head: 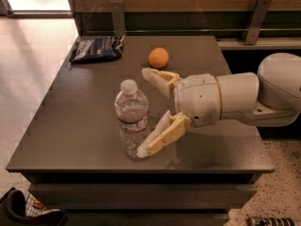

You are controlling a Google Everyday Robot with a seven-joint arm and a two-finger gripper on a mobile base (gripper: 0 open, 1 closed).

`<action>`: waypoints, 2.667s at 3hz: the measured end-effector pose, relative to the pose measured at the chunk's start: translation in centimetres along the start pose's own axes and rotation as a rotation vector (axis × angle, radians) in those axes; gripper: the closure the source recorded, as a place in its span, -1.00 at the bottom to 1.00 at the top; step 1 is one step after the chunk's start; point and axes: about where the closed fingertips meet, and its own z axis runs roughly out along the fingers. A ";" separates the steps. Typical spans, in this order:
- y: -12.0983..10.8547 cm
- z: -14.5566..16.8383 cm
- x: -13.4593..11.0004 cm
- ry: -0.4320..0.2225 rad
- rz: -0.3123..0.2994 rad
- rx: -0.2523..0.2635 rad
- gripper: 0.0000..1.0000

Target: Move water bottle near blue chip bag

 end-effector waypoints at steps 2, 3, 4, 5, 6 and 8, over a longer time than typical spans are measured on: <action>0.7 1.8 -0.5 -0.007 -0.012 -0.055 -0.39; 0.8 1.9 -0.6 -0.006 -0.014 -0.058 0.07; 0.9 2.1 -0.8 -0.005 -0.017 -0.062 0.55; 1.0 2.3 -0.9 -0.004 -0.020 -0.066 0.98; 1.0 2.3 -0.9 -0.004 -0.021 -0.067 1.00; -3.0 0.0 -4.0 0.044 -0.019 -0.057 1.00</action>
Offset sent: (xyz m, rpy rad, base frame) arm -0.0045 0.0143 0.0001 0.0025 -0.0005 0.0470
